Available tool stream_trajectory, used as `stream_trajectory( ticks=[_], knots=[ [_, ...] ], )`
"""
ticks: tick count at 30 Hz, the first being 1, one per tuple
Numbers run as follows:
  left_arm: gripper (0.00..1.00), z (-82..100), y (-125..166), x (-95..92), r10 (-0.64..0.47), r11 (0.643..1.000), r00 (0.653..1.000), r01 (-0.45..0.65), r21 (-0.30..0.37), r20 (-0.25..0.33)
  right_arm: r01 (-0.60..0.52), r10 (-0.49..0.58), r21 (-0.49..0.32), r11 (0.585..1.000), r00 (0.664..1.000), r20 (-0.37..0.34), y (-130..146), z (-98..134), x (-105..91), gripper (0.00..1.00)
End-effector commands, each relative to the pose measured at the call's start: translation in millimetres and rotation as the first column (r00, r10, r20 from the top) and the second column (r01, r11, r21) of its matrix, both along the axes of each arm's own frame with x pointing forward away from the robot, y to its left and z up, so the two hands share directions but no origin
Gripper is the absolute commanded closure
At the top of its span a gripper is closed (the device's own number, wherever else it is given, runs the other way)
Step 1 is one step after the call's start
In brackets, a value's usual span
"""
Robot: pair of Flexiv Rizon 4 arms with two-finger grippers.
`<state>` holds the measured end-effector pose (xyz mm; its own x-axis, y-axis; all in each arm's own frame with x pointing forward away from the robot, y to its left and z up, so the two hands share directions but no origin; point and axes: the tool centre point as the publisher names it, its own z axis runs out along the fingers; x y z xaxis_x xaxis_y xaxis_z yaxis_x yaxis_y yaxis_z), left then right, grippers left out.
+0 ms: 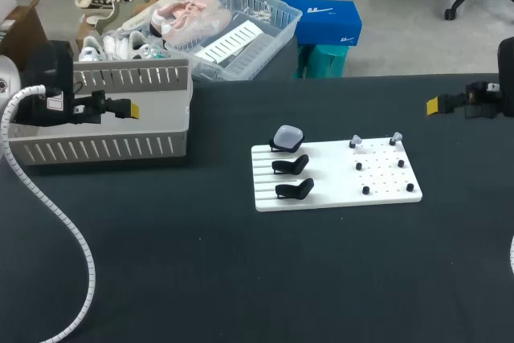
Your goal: Pick up each earbud case from the left stands, insert the matching earbuds, close the lid, and place the case in the box.
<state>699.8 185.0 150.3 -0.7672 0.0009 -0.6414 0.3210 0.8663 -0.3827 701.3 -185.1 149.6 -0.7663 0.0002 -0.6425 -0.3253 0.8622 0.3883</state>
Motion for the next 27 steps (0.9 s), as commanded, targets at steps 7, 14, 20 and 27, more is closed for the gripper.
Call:
stream_trajectory(
  ticks=[7,14,20,27],
  knots=[
    [0.00,0.3,0,0.3,0.001,1.000,1.000,-0.001,0.002,-0.002,-0.001,0.001,0.000,1.000,1.000,0.000,0,0,0.1,0.00],
    [0.00,4.7,-1,3.6,-0.027,0.999,0.999,0.027,0.018,0.026,-0.001,0.001,0.000,1.000,1.000,0.000,0,0,0.1,0.00],
    [0.00,36.0,-18,19.1,-0.206,0.969,0.963,0.175,0.173,0.175,-0.001,0.001,0.000,1.000,1.000,0.000,0,0,0.1,0.00],
    [0.00,59.9,-46,21.2,-0.429,0.891,0.836,0.331,0.310,0.343,-0.001,0.001,0.000,1.000,1.000,0.000,0,0,0.1,0.00]
  ],
)
